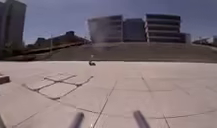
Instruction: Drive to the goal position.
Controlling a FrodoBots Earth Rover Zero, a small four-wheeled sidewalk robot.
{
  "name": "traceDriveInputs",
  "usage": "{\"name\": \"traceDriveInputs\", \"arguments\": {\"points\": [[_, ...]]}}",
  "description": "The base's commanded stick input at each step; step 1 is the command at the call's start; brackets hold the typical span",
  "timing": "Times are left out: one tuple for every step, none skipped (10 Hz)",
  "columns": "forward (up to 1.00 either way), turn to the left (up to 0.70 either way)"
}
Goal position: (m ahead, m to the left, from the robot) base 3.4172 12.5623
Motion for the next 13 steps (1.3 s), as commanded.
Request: {"name": "traceDriveInputs", "arguments": {"points": [[1.0,0.0],[1.0,0.0],[1.0,0.0],[1.0,0.0],[1.0,0.25],[1.0,0.27],[1.0,0.27],[1.0,0.27],[1.0,0.27],[1.0,0.27],[1.0,0.27],[1.0,0.27],[1.0,0.27]]}}
